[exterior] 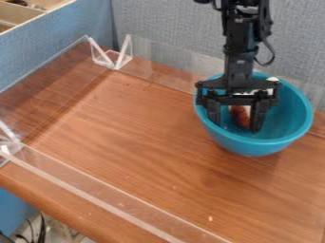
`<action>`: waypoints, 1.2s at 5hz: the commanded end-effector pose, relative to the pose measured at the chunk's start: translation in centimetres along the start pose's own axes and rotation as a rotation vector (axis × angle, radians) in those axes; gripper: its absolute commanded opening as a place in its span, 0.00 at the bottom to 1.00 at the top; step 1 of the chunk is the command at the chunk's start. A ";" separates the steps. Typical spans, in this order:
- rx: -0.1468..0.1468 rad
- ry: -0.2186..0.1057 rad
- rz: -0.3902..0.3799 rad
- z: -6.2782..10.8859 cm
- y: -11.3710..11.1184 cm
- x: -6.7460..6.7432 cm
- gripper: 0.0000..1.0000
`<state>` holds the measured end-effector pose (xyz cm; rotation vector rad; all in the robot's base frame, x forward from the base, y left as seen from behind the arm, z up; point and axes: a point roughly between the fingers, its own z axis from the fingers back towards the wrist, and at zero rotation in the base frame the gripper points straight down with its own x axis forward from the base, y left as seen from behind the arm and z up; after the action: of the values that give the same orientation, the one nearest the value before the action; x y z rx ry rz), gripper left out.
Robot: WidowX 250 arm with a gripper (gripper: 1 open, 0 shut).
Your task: Put the mushroom in the blue bowl
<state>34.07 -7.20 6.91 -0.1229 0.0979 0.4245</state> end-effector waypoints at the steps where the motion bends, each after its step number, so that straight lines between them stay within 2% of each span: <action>1: -0.034 -0.066 0.006 3.1 0.0 0.6 1.00; 3: -0.030 -0.083 0.030 4.5 0.4 0.8 1.00; 6: -0.005 -0.076 0.073 4.1 0.6 1.6 1.00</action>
<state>34.65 -5.75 8.40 -0.0809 0.0997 0.4959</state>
